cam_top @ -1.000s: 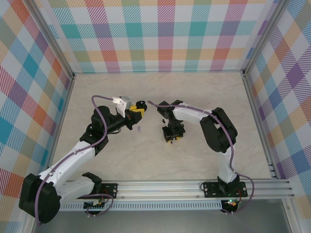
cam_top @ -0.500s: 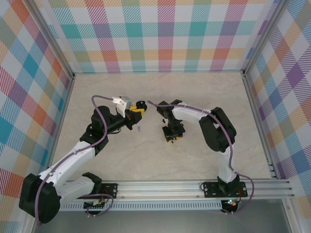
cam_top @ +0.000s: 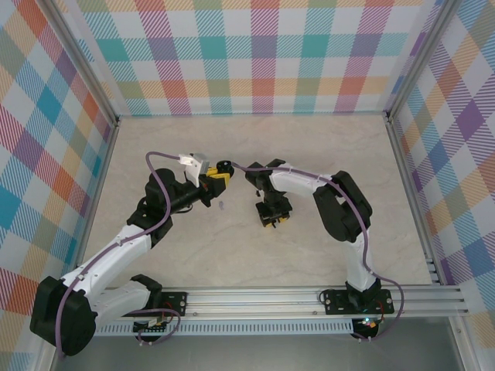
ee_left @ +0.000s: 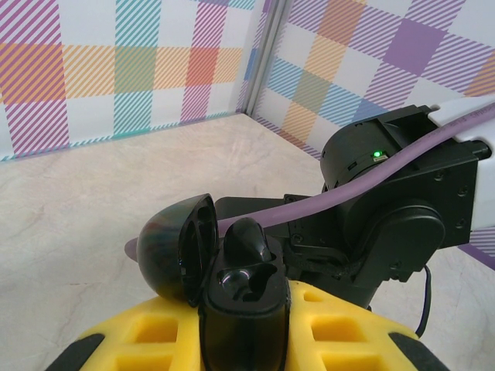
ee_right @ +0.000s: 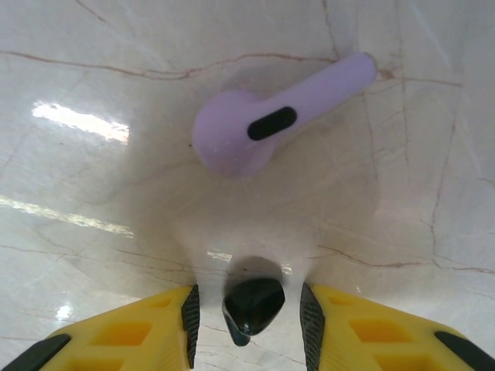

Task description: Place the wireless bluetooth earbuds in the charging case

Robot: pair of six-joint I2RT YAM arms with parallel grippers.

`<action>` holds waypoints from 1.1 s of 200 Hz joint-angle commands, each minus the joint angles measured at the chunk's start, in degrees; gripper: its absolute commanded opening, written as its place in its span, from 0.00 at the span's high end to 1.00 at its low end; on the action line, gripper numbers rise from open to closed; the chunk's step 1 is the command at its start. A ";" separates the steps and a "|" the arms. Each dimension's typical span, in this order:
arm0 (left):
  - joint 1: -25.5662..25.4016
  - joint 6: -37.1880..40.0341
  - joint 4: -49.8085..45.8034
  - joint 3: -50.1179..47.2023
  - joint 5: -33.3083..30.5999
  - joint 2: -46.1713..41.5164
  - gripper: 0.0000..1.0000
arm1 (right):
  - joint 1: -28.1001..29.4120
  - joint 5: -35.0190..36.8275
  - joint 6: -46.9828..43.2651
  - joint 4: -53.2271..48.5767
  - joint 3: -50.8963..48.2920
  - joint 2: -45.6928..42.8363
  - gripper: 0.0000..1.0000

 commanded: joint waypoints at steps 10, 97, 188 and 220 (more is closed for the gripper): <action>0.42 -0.63 1.09 -0.86 1.01 -0.64 1.00 | 0.89 0.57 -0.14 0.76 1.72 1.03 0.60; 0.47 -0.71 1.27 -0.93 1.09 -0.61 1.00 | 1.25 3.61 -0.22 -1.33 2.12 3.47 0.60; 0.43 -0.72 0.92 -0.77 1.00 -0.74 1.00 | 1.60 7.37 -0.42 -3.11 0.80 3.74 0.62; 0.42 -0.73 0.83 -0.67 0.98 -0.73 1.00 | 1.60 7.68 -1.37 -3.27 0.36 3.15 0.61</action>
